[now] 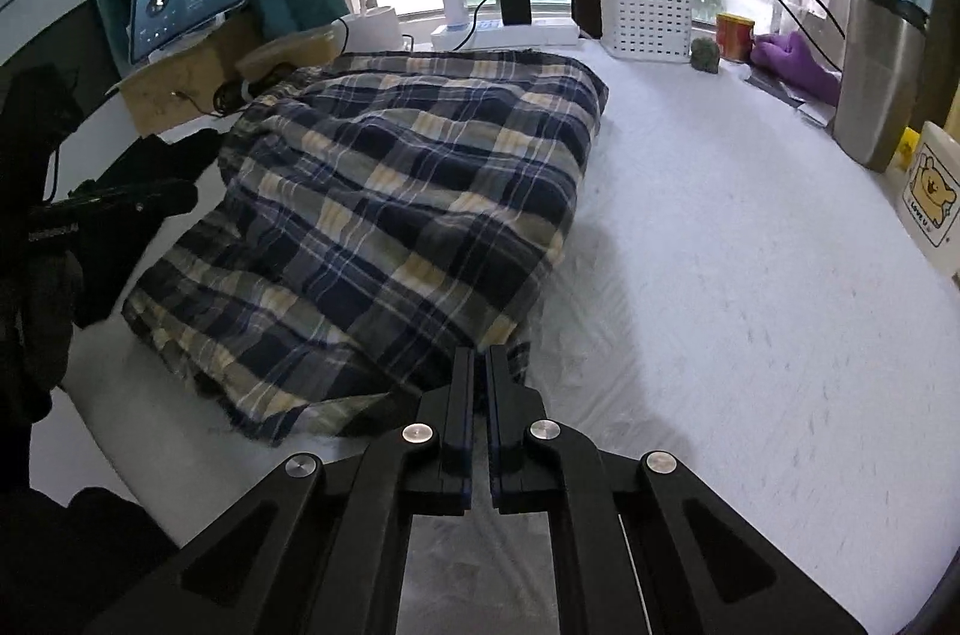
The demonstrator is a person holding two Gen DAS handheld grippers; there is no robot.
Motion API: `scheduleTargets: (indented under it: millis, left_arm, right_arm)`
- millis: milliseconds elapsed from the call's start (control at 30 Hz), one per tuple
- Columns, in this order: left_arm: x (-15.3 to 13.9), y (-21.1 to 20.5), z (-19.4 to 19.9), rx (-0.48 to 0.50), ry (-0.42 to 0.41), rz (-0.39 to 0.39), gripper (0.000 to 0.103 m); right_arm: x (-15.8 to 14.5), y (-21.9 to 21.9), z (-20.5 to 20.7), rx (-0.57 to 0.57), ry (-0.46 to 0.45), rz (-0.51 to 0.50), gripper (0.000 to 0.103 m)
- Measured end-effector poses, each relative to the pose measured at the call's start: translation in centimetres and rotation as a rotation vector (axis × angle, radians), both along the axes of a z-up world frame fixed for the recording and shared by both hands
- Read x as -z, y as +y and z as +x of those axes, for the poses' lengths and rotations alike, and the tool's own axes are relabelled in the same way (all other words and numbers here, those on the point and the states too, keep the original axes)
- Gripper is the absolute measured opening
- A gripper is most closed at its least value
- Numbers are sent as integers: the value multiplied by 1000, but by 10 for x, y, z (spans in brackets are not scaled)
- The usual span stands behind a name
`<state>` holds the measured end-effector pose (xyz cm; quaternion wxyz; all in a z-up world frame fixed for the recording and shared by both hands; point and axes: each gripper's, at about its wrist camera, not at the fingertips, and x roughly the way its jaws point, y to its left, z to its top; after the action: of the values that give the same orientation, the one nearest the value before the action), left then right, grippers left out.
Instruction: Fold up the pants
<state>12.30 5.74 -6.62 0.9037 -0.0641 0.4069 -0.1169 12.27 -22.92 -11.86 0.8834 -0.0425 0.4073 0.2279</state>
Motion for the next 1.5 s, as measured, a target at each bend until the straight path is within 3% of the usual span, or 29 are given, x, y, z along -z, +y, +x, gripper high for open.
scheduleTargets:
  millis: [133, 267, 500, 767, 967, 1167, 1367, 1500]
  left_arm:
    - [0, -3, -3, 9, -1, 1, 67]
    - [-1, 0, -3, -4, -3, -1, 67]
    - [-15, 7, 4, -32, -62, 8, 67]
    - [-14, 5, 22, -32, -58, 22, 69]
    - [-4, 1, 37, -30, -35, 43, 71]
    - [9, 0, 52, -33, 3, 48, 72]
    - [26, -1, 66, -39, 86, 85, 72]
    - [32, -2, 65, -41, 82, 101, 75]
  right_arm:
    - [5, 8, -12, -29, 20, -18, 4]
    - [0, -5, -10, 18, 36, 15, 4]
    - [-19, -18, 20, 102, -5, 7, 4]
    - [-22, -18, 56, 130, 6, 26, 4]
    - [-15, -15, 77, 129, 36, 25, 4]
    - [-25, -10, 95, 109, 23, 96, 5]
    - [1, 6, 122, 71, 114, 26, 5]
    - [2, 9, 123, 51, 79, -19, 5]
